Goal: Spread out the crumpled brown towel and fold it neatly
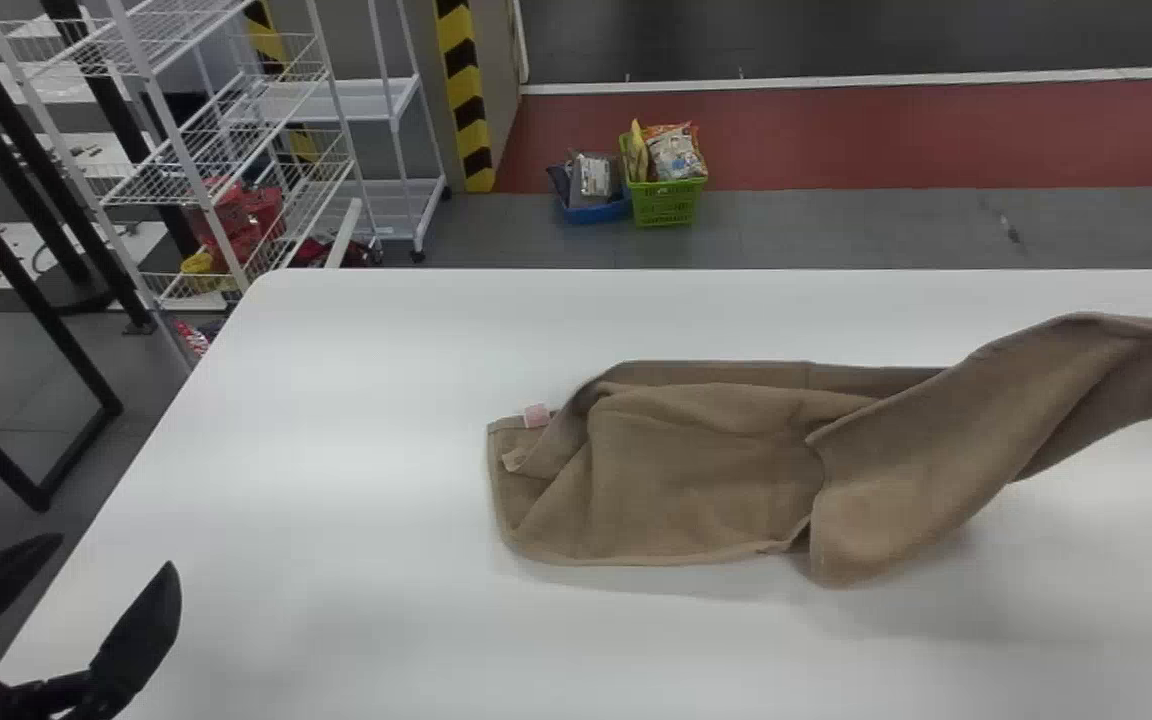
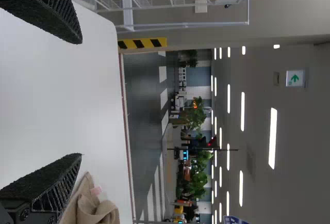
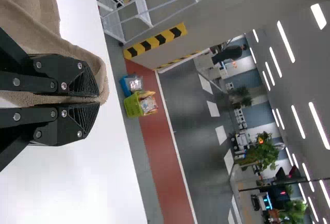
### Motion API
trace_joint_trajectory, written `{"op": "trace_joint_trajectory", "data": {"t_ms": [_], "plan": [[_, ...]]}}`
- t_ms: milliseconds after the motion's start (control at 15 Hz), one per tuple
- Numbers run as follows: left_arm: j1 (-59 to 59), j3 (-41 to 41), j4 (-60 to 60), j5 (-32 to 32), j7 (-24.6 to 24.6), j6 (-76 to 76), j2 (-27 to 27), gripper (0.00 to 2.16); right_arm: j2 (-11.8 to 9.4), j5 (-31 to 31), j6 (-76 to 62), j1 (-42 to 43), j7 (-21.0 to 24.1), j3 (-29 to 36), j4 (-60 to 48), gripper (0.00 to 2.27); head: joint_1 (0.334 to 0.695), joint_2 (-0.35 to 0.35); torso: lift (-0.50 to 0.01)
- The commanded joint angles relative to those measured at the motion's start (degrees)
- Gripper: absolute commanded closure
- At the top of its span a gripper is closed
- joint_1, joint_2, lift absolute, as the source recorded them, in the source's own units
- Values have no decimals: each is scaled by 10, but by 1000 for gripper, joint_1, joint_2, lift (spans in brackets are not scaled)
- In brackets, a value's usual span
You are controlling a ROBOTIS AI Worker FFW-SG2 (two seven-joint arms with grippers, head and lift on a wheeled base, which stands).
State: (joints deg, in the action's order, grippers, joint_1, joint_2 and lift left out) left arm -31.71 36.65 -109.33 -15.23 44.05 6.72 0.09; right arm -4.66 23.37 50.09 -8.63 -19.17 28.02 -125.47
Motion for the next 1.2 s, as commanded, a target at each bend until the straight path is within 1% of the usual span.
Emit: {"op": "trace_joint_trajectory", "data": {"t_ms": [0, 133, 200, 267, 333, 400, 600, 733, 800, 867, 1000, 1133], "plan": [[0, 0, 3, 0, 0, 0, -2, 6, 0, -26, -14, 6, 0, 10, 29, 1048, 695, 80, -128], [-3, 2, 3, 0, 1, 2, -2, 6, -1, -75, -21, 9, 0, 15, 56, 1035, 695, 59, -128], [-1, 4, 4, -1, 0, 0, -2, 6, -1, -88, -30, 10, 0, 17, 68, 849, 695, 44, -128], [-1, 4, 4, -1, 0, 0, -2, 6, 0, -100, -30, 10, 0, 18, 75, 343, 695, 30, -128], [-1, 1, 3, -1, 1, 0, -2, 6, 1, -119, -27, 8, 4, 19, 76, 19, 695, 19, -128], [-1, 0, 3, -1, 1, 0, -2, 6, 5, -124, -27, 5, 5, 22, 74, 2, 695, 2, -128], [-2, -2, 2, 0, 1, 0, -2, 6, 14, -108, -30, -7, 5, 45, 65, 39, 695, -23, -128], [-2, -3, 2, 0, 2, 0, -2, 6, 28, -103, -53, -13, 5, 55, 57, 53, 695, -37, -128], [-2, -4, 3, 0, 5, 0, -2, 6, 32, -102, -72, -17, 3, 54, 58, 56, 695, -39, -128], [-2, -9, 2, 0, 6, 0, -2, 6, 31, -96, -88, -22, -1, 53, 60, 56, 695, -42, -128], [-2, -14, 0, 0, 13, 0, -2, 6, 32, -95, -122, -25, -43, 51, 79, 56, 695, -46, -128], [-3, -27, -5, 6, 13, -5, -2, 6, 32, -95, -129, -35, -44, 49, 81, 56, 695, -42, -128]]}}
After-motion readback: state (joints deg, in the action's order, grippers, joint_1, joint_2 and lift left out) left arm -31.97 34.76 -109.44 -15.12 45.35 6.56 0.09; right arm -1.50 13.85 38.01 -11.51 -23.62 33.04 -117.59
